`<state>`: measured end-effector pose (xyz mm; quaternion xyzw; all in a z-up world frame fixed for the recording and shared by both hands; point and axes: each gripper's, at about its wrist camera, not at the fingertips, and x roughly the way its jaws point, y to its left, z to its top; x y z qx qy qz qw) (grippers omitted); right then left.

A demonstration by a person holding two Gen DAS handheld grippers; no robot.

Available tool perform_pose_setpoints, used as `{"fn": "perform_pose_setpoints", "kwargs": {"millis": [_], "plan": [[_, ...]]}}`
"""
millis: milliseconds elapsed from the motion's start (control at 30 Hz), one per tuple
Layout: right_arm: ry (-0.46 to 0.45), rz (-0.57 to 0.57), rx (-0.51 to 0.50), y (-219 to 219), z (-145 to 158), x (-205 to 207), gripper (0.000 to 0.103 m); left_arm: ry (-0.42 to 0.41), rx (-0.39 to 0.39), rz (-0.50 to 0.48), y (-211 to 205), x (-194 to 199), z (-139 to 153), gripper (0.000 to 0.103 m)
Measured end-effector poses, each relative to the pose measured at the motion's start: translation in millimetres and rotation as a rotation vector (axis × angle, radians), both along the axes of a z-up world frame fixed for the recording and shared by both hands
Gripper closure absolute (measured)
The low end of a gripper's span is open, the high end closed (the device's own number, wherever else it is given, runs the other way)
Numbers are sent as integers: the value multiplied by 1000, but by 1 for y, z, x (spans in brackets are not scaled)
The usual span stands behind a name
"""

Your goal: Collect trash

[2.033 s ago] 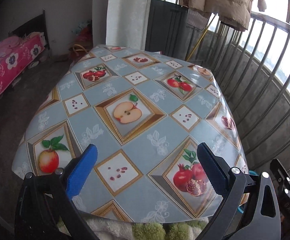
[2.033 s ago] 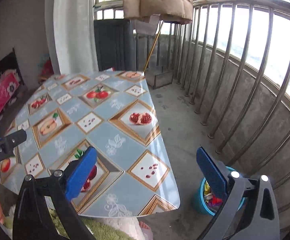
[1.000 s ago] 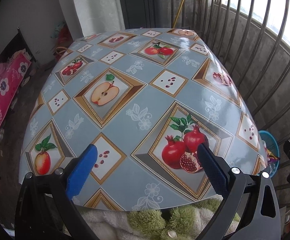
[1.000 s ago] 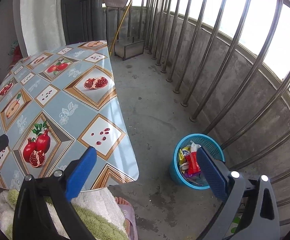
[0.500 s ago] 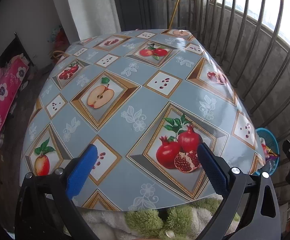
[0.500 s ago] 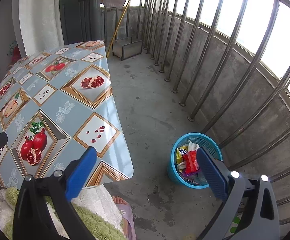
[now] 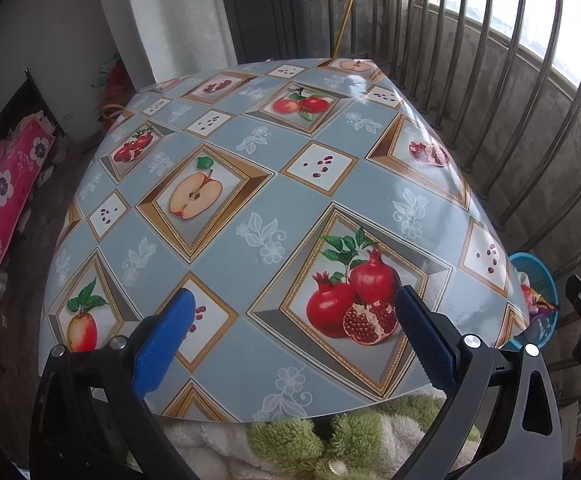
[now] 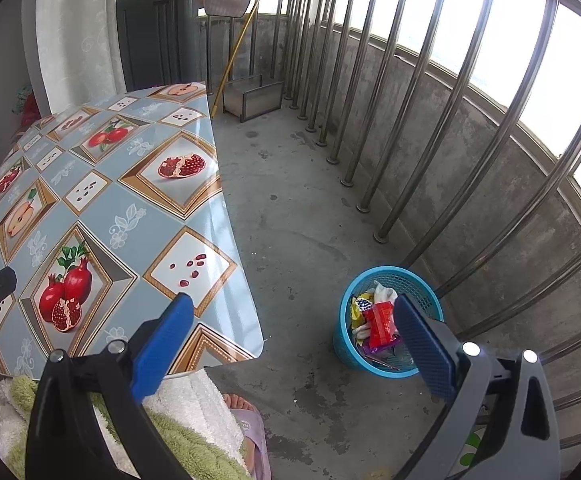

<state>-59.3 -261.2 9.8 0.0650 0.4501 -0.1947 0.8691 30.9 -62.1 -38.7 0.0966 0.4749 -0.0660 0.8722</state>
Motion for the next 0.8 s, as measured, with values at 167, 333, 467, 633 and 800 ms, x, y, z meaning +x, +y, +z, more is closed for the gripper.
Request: {"fn": "perform_pose_setpoints", "kwargs": {"millis": [167,333,467,633,800], "plan": [[0,1,1,0,0,0,5,1,0,3,0,0,0,7],[-2,1,-2,0,0,0,5,-2,-1,6,1,0,0,7],[-2,0,-1,-2,1,0,5,-2,-1,7,2,1,0,7],[-4,3,-4,-2,4,0,5,-6,-2,11,3,1,1,7],[-4,5,-7,0,4,1,5,-5,-1,10,2,1,2,7]]}}
